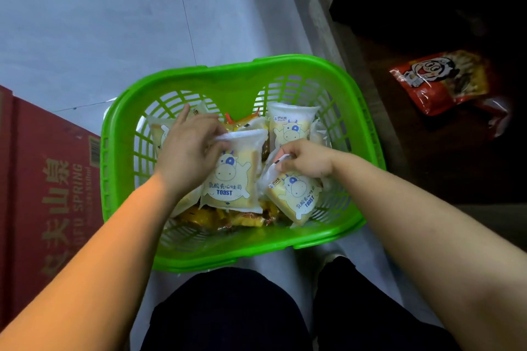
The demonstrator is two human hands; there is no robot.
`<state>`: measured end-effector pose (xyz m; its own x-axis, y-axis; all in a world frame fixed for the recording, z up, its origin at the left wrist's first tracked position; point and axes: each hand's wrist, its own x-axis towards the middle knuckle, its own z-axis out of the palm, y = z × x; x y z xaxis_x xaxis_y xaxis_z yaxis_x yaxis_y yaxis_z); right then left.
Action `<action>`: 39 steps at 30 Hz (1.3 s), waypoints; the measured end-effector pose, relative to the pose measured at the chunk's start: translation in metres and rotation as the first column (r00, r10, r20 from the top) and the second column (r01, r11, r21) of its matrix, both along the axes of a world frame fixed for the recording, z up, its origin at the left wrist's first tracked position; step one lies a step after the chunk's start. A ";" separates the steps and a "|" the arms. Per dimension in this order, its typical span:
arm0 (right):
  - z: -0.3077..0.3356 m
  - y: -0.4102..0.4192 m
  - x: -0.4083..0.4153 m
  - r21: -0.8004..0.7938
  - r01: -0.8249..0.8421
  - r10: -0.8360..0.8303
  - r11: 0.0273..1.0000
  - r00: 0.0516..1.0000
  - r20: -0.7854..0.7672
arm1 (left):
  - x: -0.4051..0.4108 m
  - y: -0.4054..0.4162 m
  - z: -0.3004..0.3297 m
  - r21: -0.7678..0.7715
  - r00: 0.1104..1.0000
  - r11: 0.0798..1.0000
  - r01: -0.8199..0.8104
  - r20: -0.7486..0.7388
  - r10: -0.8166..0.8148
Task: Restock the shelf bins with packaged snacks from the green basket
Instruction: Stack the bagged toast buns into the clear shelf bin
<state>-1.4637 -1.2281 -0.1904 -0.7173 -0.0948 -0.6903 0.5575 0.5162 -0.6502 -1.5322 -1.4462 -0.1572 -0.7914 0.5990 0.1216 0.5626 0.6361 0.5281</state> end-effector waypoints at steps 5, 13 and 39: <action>0.011 -0.002 0.000 0.129 0.180 -0.162 0.975 0.977 -0.138 | 0.020 -0.021 0.010 0.171 0.900 0.926 -0.336 0.347 0.262; 0.194 -0.031 0.044 0.056 0.714 -0.542 0.698 0.577 -0.610 | 0.065 -0.019 0.157 0.352 0.796 0.763 -0.543 0.506 0.333; 0.569 0.057 0.377 -0.364 0.789 -0.672 -0.495 -0.613 -0.416 | 0.232 0.233 0.568 0.554 0.583 0.768 0.322 0.523 -0.622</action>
